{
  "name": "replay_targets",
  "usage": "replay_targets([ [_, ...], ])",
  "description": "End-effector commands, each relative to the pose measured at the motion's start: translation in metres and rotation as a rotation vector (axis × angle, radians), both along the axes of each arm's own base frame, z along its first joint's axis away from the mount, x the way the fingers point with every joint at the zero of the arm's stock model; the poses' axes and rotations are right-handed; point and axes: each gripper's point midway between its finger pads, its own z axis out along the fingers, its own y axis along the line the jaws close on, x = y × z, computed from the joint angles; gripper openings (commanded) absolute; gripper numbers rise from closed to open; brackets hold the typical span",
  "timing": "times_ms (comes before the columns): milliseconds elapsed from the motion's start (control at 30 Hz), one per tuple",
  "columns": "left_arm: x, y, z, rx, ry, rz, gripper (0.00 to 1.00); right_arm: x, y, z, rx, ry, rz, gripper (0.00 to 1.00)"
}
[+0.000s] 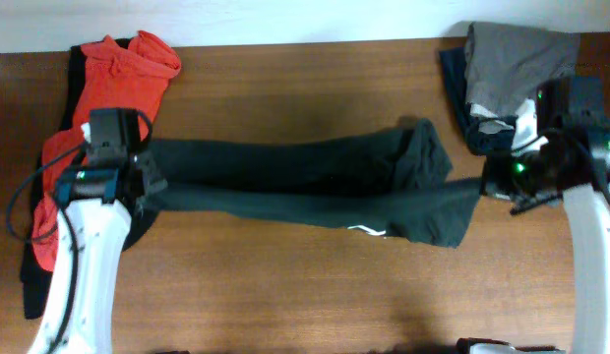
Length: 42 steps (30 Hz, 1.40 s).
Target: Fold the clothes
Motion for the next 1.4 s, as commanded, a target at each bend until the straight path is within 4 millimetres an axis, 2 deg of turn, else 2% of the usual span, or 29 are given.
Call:
replay_targets([
  [0,0.025,0.007,-0.022,0.031,0.002,0.008,0.01,0.022,-0.006,-0.018,-0.011,0.021,0.009,0.04],
  [100,0.047,0.008,-0.043,0.032,-0.008,0.008,0.01,0.045,-0.003,-0.037,0.02,0.031,0.017,0.04],
  [267,0.069,0.009,-0.078,0.03,0.007,0.008,0.01,0.073,0.003,-0.073,0.075,0.078,0.038,0.04],
  [500,0.081,0.01,-0.106,0.026,0.028,0.006,0.01,0.09,0.003,-0.118,0.097,0.163,0.045,0.04],
  [533,0.081,0.01,-0.108,0.026,0.029,0.006,0.06,0.091,0.003,-0.124,0.102,0.177,0.045,0.09],
  [567,0.082,0.01,-0.109,0.026,0.027,0.006,0.15,0.092,0.004,-0.131,0.11,0.194,0.045,0.26],
  [633,0.084,0.01,-0.108,0.027,0.02,0.006,0.33,0.092,0.005,-0.139,0.12,0.213,0.048,0.42],
  [700,0.085,0.01,-0.108,0.028,0.016,0.003,0.45,0.092,0.005,-0.14,0.119,0.217,0.048,0.53],
  [733,0.085,0.008,-0.108,0.026,0.019,-0.007,0.49,0.092,0.005,-0.139,0.119,0.215,0.048,0.54],
  [933,0.088,-0.013,-0.108,-0.048,0.05,-0.151,0.7,0.093,0.006,-0.123,0.119,0.201,0.073,0.57],
  [1067,0.087,-0.03,-0.097,-0.105,0.097,-0.273,0.84,0.09,0.006,-0.115,0.12,0.206,0.078,0.59],
  [1133,0.087,-0.034,-0.09,-0.108,0.11,-0.321,0.87,0.089,0.008,-0.114,0.126,0.204,0.102,0.61],
  [1167,0.088,-0.037,-0.084,-0.106,0.117,-0.364,0.93,0.088,0.009,-0.114,0.131,0.206,0.104,0.62],
  [1367,0.084,-0.039,-0.07,-0.073,0.17,-0.477,0.98,0.087,0.018,-0.112,0.174,0.197,0.163,0.66],
])
